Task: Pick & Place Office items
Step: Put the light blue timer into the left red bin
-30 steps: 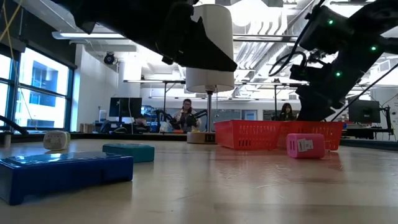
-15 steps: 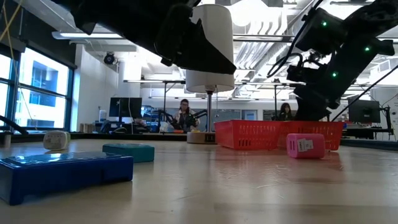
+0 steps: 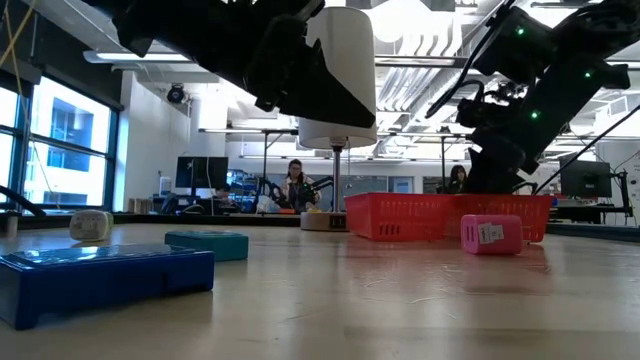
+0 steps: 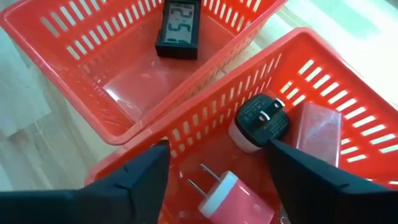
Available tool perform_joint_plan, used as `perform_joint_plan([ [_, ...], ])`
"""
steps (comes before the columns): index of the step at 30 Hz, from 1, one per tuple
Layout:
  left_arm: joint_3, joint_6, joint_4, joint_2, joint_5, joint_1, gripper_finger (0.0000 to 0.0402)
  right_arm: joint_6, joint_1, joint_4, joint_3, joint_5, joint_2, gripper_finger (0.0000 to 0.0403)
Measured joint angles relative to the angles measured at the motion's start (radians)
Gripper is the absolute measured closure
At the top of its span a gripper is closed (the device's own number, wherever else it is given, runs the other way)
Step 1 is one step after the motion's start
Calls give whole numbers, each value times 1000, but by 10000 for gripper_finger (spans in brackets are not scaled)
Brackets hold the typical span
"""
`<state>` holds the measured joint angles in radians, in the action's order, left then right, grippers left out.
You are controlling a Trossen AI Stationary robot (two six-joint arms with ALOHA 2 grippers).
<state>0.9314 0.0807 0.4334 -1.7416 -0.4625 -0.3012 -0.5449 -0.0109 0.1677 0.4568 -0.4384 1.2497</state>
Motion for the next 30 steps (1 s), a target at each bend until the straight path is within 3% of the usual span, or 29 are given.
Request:
perform_joint_plan([
  [4, 0, -3, -6, 0, 0, -2, 101, 26, 0, 0, 0, -5, -22, 134],
  [14, 0, 24, -36, 22, -6, -23, 101, 80, -2, 0, 0, 29, -148, 131],
  [20, 1, 23, -248, 131, 14, -44, 101, 98, -24, -1, 1, 28, -233, 131],
  [26, 2, -58, -466, 231, 270, -38, 101, 101, -70, -35, 1, 28, -265, 131],
  [30, 2, -33, -532, 236, 430, -20, 101, 108, -95, -86, 2, 28, -266, 131],
])
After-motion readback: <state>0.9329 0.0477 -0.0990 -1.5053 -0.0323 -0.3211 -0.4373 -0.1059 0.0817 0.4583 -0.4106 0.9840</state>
